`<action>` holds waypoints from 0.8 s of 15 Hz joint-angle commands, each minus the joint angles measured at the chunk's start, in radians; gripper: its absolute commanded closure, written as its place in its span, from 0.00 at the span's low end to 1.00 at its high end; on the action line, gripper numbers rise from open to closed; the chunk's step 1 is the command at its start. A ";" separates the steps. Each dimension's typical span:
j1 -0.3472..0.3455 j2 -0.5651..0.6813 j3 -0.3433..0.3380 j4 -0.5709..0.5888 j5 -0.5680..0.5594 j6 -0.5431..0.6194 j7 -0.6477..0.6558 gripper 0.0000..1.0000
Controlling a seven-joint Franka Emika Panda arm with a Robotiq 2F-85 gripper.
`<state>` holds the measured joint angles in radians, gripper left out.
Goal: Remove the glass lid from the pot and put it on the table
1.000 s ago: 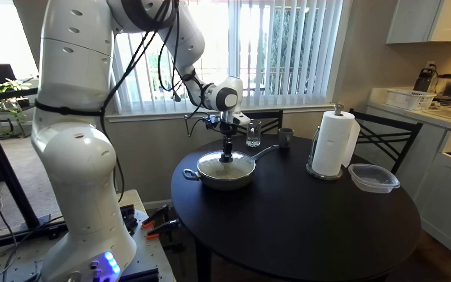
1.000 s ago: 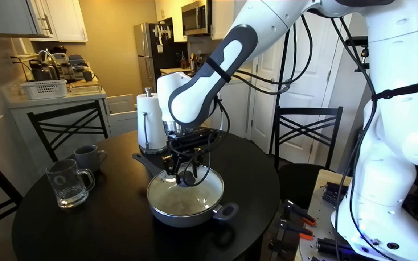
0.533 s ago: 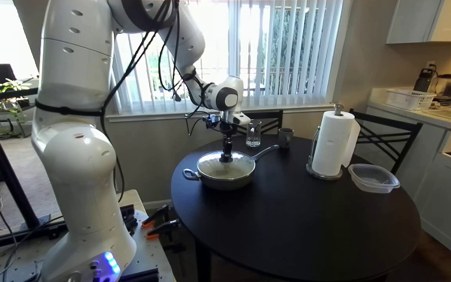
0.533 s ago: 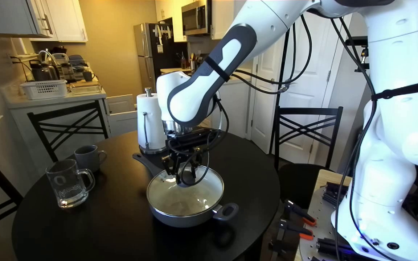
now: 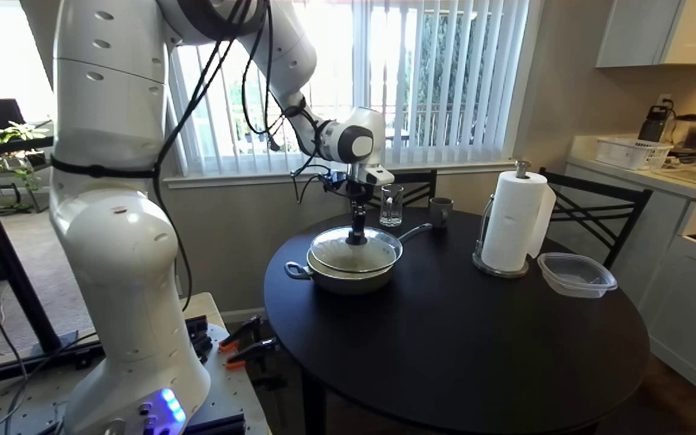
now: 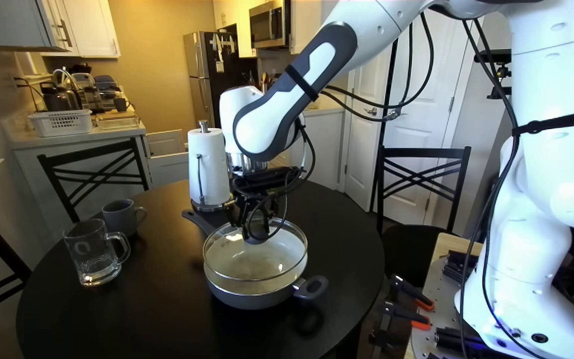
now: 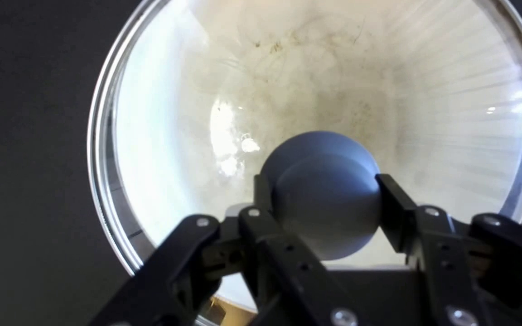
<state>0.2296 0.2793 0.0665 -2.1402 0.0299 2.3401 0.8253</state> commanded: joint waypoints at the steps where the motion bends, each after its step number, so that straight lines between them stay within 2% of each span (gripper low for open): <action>1: -0.032 -0.095 -0.002 -0.019 0.020 -0.055 -0.026 0.67; 6: -0.078 -0.058 -0.043 0.037 0.006 -0.107 0.001 0.67; 12: -0.155 -0.032 -0.130 0.047 0.007 -0.098 0.026 0.67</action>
<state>0.1103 0.2507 -0.0391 -2.1203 0.0295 2.2684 0.8316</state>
